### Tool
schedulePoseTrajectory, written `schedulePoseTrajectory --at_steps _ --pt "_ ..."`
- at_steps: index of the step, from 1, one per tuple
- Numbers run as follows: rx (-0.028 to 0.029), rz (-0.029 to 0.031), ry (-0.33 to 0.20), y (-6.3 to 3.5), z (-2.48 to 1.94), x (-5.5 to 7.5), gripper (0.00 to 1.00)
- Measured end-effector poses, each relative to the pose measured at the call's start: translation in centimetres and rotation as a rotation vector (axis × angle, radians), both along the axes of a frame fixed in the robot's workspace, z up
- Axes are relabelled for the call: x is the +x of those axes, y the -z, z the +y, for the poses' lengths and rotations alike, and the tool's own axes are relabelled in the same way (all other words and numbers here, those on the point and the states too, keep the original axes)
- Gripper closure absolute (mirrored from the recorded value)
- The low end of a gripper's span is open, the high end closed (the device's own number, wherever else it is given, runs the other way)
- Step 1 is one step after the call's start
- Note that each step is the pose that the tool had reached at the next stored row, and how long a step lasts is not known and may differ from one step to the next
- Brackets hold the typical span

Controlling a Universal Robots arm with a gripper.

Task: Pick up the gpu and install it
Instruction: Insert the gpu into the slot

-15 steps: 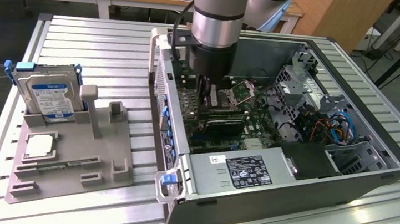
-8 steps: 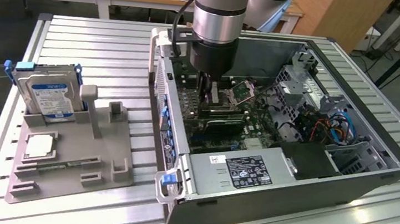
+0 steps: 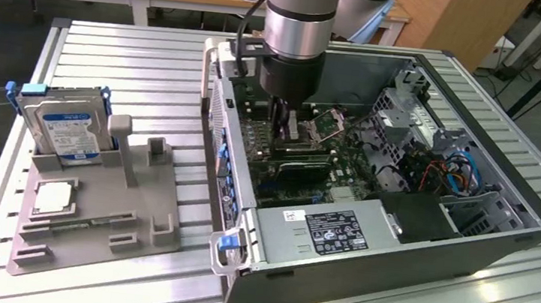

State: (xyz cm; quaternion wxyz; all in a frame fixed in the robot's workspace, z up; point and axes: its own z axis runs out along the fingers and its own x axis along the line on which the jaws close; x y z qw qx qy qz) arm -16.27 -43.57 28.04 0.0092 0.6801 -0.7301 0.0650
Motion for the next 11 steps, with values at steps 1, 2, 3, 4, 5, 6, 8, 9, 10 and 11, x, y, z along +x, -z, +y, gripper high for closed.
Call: schedulePoseTrajectory --at_steps 1,2,3,4,5,6,8,9,10,11 --pt "0.0002 0.0 0.0 0.0 0.0 0.2 0.85" --pt "0.0004 0.0 0.0 0.0 0.0 0.4 0.85" --pt "0.0006 -0.0001 0.0 0.01 0.0 0.6 0.85" --pt "0.0007 -0.0001 0.0 0.01 0.0 0.8 0.85" --pt "0.0007 -0.0001 0.0 0.0 0.0 1.0 0.85" --pt "0.0007 0.0 0.001 0.0 0.0 1.2 0.85" --pt "0.0009 -0.0001 0.0 0.0 0.0 1.6 0.85" --pt "0.001 0.0 0.0 0.0 0.0 1.8 0.85" --pt "0.001 0.0 0.0 0.0 0.0 2.0 0.85" --pt "0.001 0.0 0.001 0.0 0.0 2.2 0.85"
